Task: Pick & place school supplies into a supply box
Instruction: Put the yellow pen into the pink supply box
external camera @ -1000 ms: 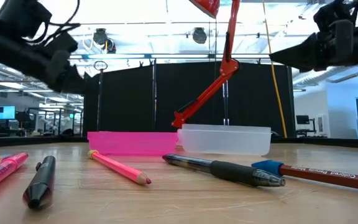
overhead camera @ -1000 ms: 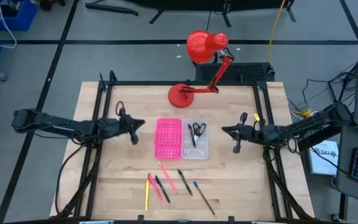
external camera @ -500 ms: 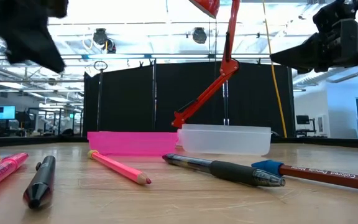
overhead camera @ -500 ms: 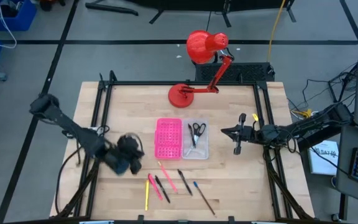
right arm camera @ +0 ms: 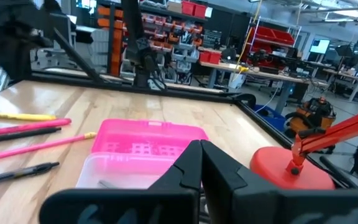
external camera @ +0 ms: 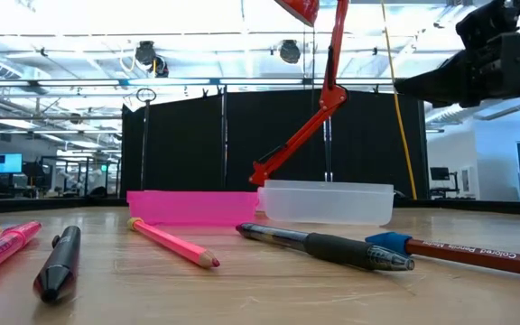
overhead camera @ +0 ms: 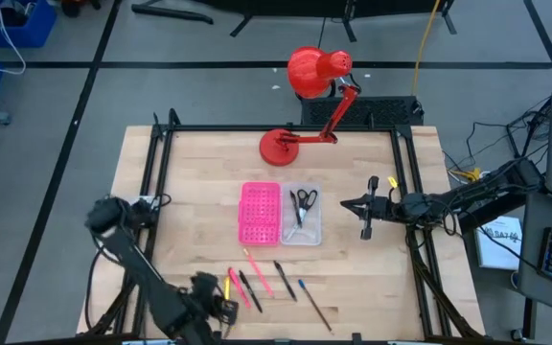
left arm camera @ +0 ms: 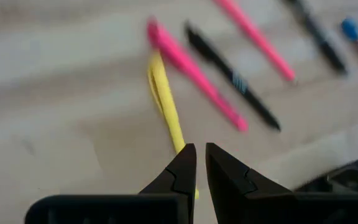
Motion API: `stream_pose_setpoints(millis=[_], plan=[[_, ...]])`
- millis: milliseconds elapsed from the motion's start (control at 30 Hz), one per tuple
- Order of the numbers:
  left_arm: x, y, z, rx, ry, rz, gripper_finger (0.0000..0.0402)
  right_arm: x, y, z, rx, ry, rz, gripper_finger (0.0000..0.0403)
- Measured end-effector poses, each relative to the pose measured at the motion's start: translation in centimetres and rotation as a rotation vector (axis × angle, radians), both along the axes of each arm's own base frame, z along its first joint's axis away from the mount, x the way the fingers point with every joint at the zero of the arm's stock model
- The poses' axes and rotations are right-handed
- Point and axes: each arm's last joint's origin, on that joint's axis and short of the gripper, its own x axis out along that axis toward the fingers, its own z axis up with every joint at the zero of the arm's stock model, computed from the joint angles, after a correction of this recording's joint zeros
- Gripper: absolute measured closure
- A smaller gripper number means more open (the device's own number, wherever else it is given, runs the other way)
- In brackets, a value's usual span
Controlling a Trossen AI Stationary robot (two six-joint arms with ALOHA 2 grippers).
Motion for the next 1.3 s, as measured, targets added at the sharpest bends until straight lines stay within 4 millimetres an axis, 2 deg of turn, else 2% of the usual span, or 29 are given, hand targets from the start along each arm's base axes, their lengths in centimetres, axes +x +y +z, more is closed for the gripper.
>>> stream_pose_setpoints(millis=[100,200,300,500,667,767,933,1133,1200,1300], plan=[[1.9,-1.5,-0.8,-0.065,0.035,-0.096,0.0357,0.0,0.0,-0.1,0.024,0.009,0.0,0.0403],[3.7,-2.0,-1.7,-0.095,0.044,-0.166,0.0336,0.0,0.0,-0.3,0.034,0.024,0.012,0.0403],[5.0,-1.4,-2.4,-0.144,0.083,-0.119,0.0293,0.0,0.2,-0.3,0.009,0.031,0.073,0.0403],[6.0,0.2,-3.5,-0.189,0.227,-0.051,0.0198,0.0,0.6,-0.4,-0.034,0.041,0.204,0.0403],[6.2,0.7,-3.5,-0.204,0.261,-0.044,0.016,0.0,0.6,-0.4,-0.045,0.05,0.209,0.0403],[6.2,0.7,-3.9,-0.21,0.278,-0.044,0.0157,0.0,0.6,-0.4,-0.063,0.051,0.209,0.0403],[5.6,0.3,-6.5,-0.212,0.392,-0.074,0.0156,0.0,0.6,-0.5,-0.064,0.055,0.209,0.0403],[5.3,0.3,-8.3,-0.197,0.438,-0.104,0.0159,0.0,0.6,-0.5,-0.062,0.057,0.208,0.0403],[5.3,0.3,-8.8,-0.193,0.447,-0.111,0.0172,0.0,0.6,-0.5,-0.062,0.058,0.208,0.0403],[5.5,0.2,-9.3,-0.21,0.43,-0.137,0.0218,0.0,0.6,-0.5,-0.058,0.061,0.208,0.0403]])
